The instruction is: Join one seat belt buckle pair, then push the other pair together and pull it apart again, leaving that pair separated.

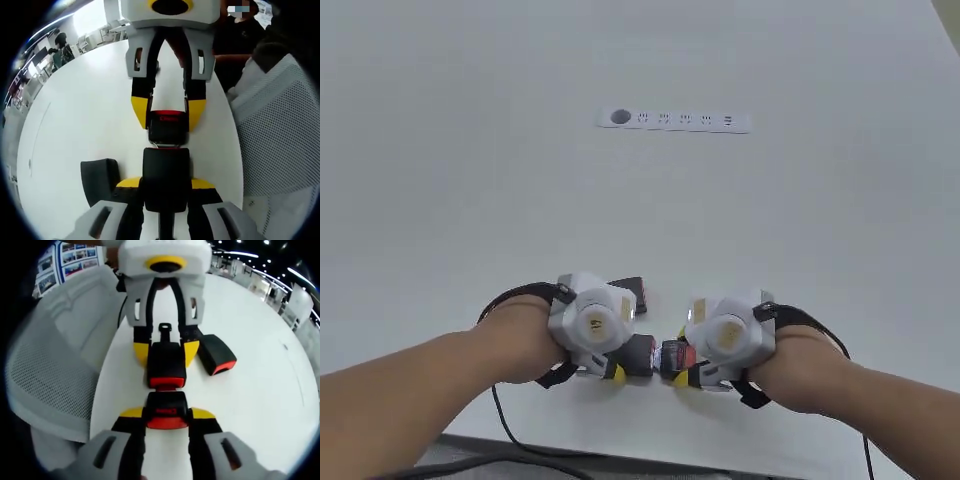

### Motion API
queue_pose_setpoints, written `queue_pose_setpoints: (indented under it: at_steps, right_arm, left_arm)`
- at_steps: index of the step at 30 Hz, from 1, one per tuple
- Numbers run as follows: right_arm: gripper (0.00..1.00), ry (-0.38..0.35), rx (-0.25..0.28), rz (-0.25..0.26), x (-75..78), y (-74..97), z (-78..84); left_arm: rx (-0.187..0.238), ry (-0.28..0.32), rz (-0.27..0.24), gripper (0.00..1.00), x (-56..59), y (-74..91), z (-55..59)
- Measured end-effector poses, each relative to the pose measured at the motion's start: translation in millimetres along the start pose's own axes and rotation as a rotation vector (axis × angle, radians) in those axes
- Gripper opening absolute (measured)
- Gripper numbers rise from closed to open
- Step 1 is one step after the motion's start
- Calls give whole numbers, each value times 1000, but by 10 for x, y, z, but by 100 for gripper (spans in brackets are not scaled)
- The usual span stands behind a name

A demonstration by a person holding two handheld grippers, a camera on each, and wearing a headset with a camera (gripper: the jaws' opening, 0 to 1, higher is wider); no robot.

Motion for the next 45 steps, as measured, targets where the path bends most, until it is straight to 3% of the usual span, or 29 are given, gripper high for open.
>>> queue_pose_setpoints:
  at_steps: [6, 18, 25, 28, 31, 34, 40, 45]
  right_arm:
    - [33, -9, -9, -9, 4, -9, -30]
    - [34, -21, 20, 9, -13, 6, -53]
    - [35, -24, 67, 34, -12, 179, -178]
    - [35, -24, 81, 46, 11, 253, -203]
    - [35, -27, 87, 66, 45, 320, -189]
    - [35, -29, 80, 77, 74, 352, -133]
    - [35, -42, 55, 114, 189, 501, 67]
    - [36, -70, 15, 149, 314, 632, 346]
  left_arm:
    - [-44, -21, -4, 35, 9, -7, -41]
    - [-48, -5, -15, 35, 16, 25, 0]
    - [-19, 0, -61, 39, 8, 255, -94]
    - [-10, 0, -80, 44, -36, 322, -99]
    - [3, 11, -116, 37, -139, 392, -103]
    - [8, 26, -139, 38, -268, 420, -111]
    - [-15, 10, -149, 39, -479, 418, -121]
    - [-39, -2, -131, 42, -601, 328, -91]
Point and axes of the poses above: the centre of the closed fingertips' face, and the gripper's own axes: y roughly backward along the fingers, x roughly to its right, z roughly out of its underside, the point moved 10 cm from there along y, roughly backward along the fingers, and after that the axes turned 2 degrees about y, right-handed, at the moved point
